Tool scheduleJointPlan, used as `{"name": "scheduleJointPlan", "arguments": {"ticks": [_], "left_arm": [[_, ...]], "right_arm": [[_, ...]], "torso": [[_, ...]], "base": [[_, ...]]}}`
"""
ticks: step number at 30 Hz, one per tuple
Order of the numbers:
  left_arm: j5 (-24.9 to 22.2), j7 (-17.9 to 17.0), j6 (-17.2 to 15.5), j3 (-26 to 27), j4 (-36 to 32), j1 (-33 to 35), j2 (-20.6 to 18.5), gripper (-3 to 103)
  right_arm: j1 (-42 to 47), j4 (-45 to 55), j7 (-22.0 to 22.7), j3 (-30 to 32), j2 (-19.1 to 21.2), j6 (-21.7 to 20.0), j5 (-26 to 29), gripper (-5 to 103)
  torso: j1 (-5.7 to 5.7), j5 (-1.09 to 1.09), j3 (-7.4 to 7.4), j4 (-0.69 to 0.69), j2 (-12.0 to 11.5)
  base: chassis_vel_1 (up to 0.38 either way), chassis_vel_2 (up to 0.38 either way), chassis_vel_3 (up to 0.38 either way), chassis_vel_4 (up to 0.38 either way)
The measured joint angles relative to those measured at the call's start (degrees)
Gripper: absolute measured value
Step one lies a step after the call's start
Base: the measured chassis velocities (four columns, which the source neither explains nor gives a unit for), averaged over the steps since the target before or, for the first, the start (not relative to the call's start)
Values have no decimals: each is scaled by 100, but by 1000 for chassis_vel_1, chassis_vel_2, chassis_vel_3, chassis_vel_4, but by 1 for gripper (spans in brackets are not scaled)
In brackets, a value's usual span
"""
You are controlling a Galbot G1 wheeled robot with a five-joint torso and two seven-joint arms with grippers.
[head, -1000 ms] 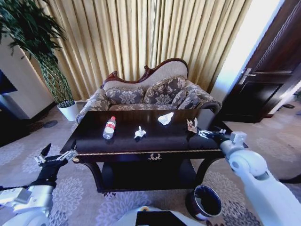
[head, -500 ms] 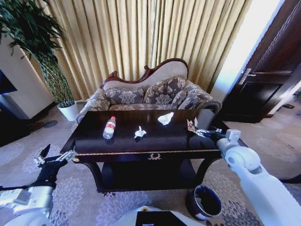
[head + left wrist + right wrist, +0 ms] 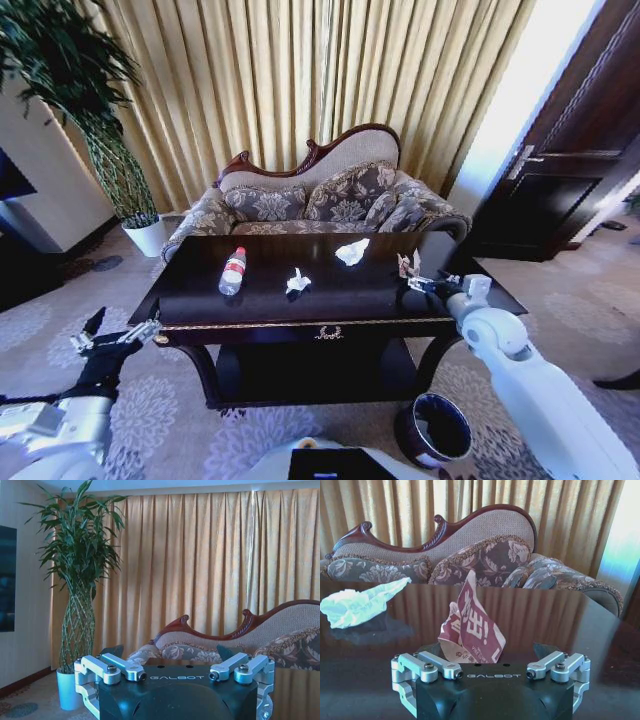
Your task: Move to the front of the table and place the trash on the table into the trash bin.
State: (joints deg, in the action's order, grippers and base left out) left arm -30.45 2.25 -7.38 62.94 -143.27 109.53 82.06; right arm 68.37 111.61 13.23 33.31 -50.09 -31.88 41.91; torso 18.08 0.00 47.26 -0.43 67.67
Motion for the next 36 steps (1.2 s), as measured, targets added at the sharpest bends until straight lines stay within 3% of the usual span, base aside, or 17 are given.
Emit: {"name": "scheduleJointPlan", "arguments": {"ticks": [6,9,12,20,24,27,30,31,32,36], "left_arm": [[52,4,59,-6,1,21,15,100],[56,6,72,-6,2,40,21,100],[58,6,79,-7,3,42,31,100],[66,12,137,-33,4,47,65,100],[68,22,178,-29,4,67,69,100],[68,23,224,-17,15,76,71,100],[68,23,235,-16,28,71,72,100],[68,23,236,-16,30,66,73,100],[68,23,237,-20,32,61,75,100],[69,22,237,-39,34,44,82,100]], "right_arm": [[-248,-180,138,-210,-35,9,-104,98],[-275,-233,154,-219,-34,11,-156,83],[-261,-271,157,-209,-34,29,-246,77],[-201,-275,156,-169,-41,80,-335,44],[-197,-271,156,-169,-44,91,-340,34],[-145,-247,155,-122,-56,114,-345,18],[-74,-223,151,-66,-69,125,-346,18],[-44,-211,148,-42,-75,133,-346,7],[-12,-198,146,-18,-80,144,-346,2],[63,-155,133,46,-95,161,-342,0]], "torso": [[0,0,0,1,0],[0,0,0,1,0],[0,0,0,1,0],[0,0,0,0,0],[0,0,0,0,0],[0,0,0,1,0],[0,0,0,0,0],[0,0,0,0,0],[0,0,0,0,0],[0,0,0,0,0]], "base": [[0,0,0,0],[0,0,0,0],[0,0,0,0],[0,0,0,0],[0,0,0,0],[0,0,0,0],[0,0,0,0],[0,0,0,0],[0,0,0,0],[0,0,0,0]]}}
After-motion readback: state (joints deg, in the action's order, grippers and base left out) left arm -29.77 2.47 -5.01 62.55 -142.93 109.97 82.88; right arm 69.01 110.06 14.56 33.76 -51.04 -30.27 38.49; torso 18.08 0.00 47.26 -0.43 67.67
